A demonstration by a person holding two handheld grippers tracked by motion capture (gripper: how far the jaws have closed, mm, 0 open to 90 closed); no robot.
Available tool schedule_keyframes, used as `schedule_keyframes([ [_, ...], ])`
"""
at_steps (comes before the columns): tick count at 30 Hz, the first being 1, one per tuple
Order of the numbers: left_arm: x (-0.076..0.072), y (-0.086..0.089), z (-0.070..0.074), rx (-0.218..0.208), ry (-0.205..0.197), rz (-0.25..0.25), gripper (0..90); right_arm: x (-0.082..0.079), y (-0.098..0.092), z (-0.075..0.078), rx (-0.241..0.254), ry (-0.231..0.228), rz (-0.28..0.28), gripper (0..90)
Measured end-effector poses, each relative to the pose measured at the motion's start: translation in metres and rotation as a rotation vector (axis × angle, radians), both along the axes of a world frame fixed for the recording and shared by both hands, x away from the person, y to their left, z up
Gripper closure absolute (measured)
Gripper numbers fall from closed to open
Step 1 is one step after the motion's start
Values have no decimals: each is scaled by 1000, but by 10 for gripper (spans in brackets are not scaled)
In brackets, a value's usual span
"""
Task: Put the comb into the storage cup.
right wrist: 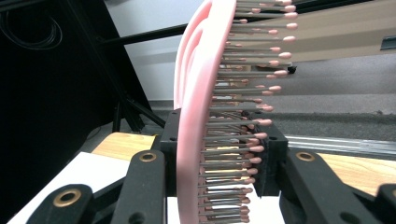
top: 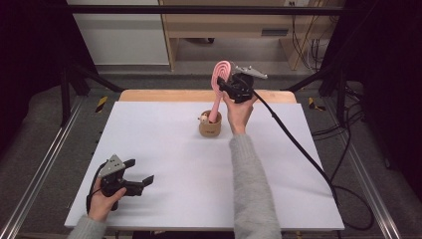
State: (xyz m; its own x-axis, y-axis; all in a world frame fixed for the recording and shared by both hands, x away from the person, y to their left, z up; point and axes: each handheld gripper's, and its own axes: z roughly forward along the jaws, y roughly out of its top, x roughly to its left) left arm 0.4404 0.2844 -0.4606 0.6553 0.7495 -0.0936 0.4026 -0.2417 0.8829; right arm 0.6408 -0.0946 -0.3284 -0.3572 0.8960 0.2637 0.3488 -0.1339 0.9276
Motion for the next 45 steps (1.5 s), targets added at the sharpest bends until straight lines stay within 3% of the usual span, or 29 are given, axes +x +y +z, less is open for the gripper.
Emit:
schedule_keyframes([
  [15, 0, -1, 0, 2, 0, -1, 14, 1, 3, -12, 0, 14, -5, 635],
  [45, 0, -2, -1, 8, 4, -3, 14, 1, -3, -40, 60, 69, -15, 634],
])
